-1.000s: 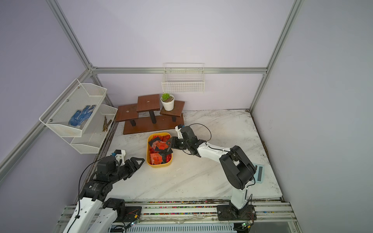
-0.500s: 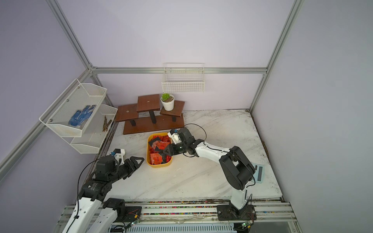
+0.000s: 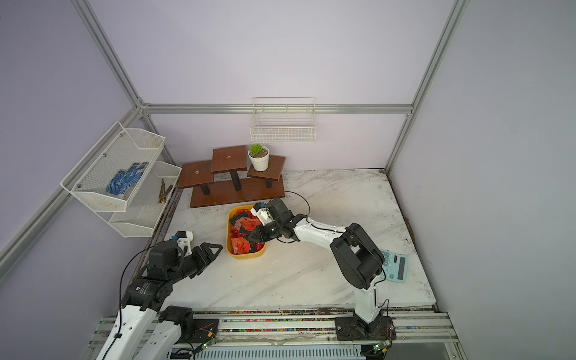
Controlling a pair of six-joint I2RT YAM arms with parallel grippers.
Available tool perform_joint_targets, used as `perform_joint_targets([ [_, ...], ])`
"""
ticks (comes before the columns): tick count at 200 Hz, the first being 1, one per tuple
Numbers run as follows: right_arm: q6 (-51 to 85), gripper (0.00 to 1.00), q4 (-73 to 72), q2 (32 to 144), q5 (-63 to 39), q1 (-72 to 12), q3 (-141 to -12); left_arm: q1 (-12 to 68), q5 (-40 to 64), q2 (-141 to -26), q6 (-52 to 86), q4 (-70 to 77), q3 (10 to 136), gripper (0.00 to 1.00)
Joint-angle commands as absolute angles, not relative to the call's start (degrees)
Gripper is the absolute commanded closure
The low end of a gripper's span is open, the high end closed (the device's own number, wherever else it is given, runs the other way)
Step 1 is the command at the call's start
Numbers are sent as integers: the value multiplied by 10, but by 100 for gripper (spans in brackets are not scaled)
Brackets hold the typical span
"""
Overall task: Take the tea bags out of the storage box
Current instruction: Pick up the tea bag from the storage box, then place the tea bag at the center of the board.
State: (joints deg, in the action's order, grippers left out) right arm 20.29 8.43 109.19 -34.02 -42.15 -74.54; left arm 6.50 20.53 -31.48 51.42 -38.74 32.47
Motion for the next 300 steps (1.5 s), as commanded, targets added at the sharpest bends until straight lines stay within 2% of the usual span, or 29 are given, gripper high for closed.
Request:
perform_joint_targets([
  [1, 203, 100, 91, 1093, -341, -426, -757, 67, 201, -312, 501, -380, 347, 31],
  [74, 260, 100, 40, 1018, -369, -400, -735, 67, 206, -336, 496, -361, 365, 31],
  [118, 367, 100, -83, 964, -419, -316, -665, 67, 234, -391, 492, -327, 393, 32],
  [160, 416, 100, -122, 938, -401, -226, -618, 84, 249, -438, 498, -286, 405, 33],
  [227, 498, 100, -221, 998, -343, -85, -561, 158, 215, -458, 532, -230, 375, 33],
  [300, 564, 100, -289, 1087, -302, 6, -573, 166, 210, -438, 541, -224, 359, 33],
])
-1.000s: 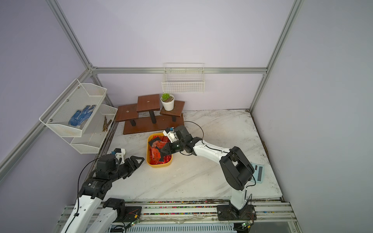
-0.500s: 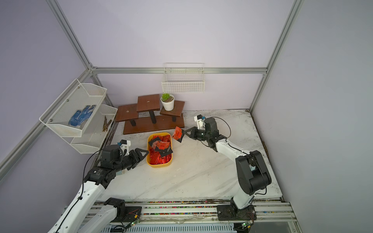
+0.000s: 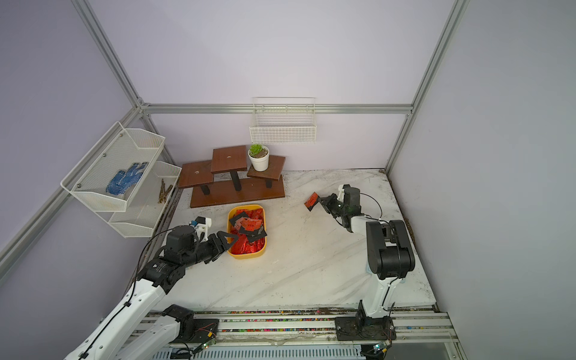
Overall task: Take the tea bags out of the storage box
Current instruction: Place the tea bag at the center of the board.
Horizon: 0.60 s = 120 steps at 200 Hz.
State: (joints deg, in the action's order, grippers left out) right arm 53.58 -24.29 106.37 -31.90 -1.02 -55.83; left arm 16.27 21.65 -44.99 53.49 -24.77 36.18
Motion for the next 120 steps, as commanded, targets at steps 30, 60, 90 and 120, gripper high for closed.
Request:
perform_joint_targets([
  [30, 586, 100, -299, 1119, -299, 7, -589, 166, 207, -440, 543, -223, 354, 33],
  [60, 596, 100, -309, 1137, -300, 6, -593, 165, 206, -439, 545, -221, 352, 33],
  [90, 567, 100, -258, 1129, -279, 6, -594, 166, 203, -431, 547, -223, 349, 33],
  [120, 515, 75, -183, 1097, -234, 6, -588, 166, 195, -422, 548, -231, 345, 33],
])
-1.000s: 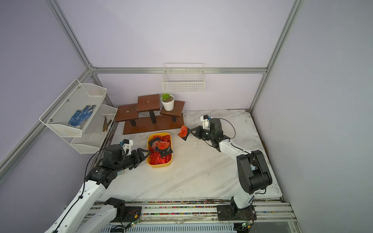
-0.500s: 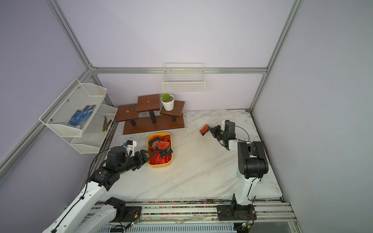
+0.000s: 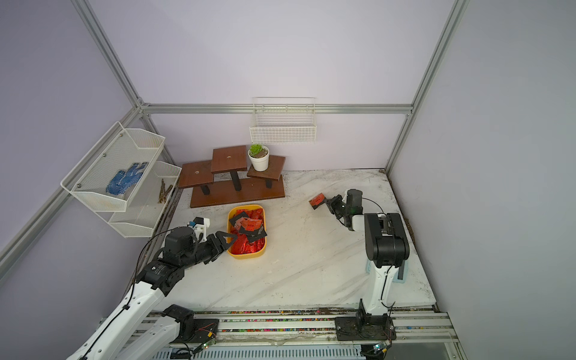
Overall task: Take the tea bags out of the storage box
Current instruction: Place the tea bag at the center of the board.
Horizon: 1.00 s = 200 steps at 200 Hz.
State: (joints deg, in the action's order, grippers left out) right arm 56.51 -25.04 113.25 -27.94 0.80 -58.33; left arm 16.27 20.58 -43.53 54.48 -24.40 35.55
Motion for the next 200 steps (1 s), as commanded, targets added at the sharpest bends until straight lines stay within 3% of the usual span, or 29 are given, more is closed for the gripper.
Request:
perform_joint_targets([
  [1, 514, 74, -181, 1096, -232, 6, -587, 166, 195, -423, 548, -231, 345, 33],
  [19, 483, 57, -144, 1066, -202, 7, -580, 167, 189, -418, 544, -242, 348, 32],
  [42, 457, 48, -112, 1025, -178, 7, -569, 165, 179, -413, 537, -259, 353, 32],
  [94, 424, 50, -76, 949, -204, -18, -551, 166, 154, -421, 514, -293, 374, 32],
  [200, 429, 52, -44, 887, -222, -219, -561, 142, 151, -483, 480, -288, 407, 29],
])
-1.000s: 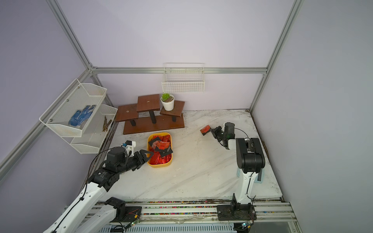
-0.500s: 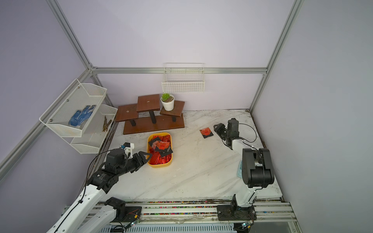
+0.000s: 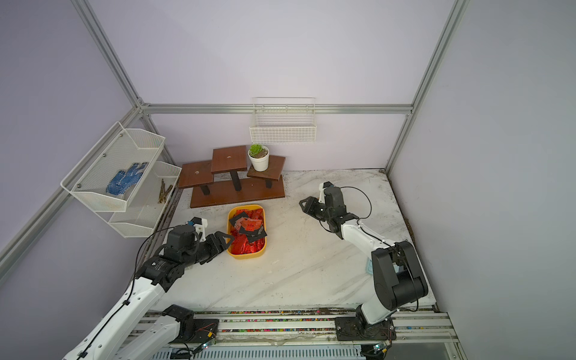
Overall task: Take the tea bags out of the storage box
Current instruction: Place the tea bag at the center of the board, then pick up the tea bag from the storage box.
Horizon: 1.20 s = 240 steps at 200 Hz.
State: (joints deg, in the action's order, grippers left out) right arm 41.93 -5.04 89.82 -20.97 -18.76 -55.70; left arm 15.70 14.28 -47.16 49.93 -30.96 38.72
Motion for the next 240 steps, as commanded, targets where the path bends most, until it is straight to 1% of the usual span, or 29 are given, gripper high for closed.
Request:
perform_joint_targets([
  [1, 430, 52, -44, 887, -222, -221, -561, 141, 153, -483, 481, -286, 407, 29],
  [20, 427, 52, -38, 890, -215, -252, -571, 130, 179, -507, 485, -262, 406, 30],
  [44, 422, 53, -34, 894, -208, -278, -577, 126, 213, -548, 503, -210, 402, 38],
  [66, 421, 53, -33, 894, -207, -284, -570, 126, 236, -598, 521, -154, 401, 47],
  [89, 414, 53, -26, 887, -202, -284, -558, 126, 244, -663, 526, -128, 416, 50],
  [94, 412, 54, -24, 866, -201, -283, -554, 126, 246, -677, 526, -125, 420, 51],
  [118, 399, 53, -10, 840, -191, -283, -545, 125, 236, -722, 525, -115, 433, 55],
  [164, 388, 53, 1, 816, -187, -281, -534, 126, 210, -756, 519, -107, 451, 60],
  [187, 387, 53, 3, 813, -190, -279, -535, 126, 209, -771, 518, -98, 454, 64],
  [228, 387, 53, 6, 807, -191, -269, -533, 126, 211, -793, 516, -92, 457, 64],
  [240, 386, 53, 5, 805, -192, -265, -533, 126, 213, -795, 514, -94, 458, 62],
])
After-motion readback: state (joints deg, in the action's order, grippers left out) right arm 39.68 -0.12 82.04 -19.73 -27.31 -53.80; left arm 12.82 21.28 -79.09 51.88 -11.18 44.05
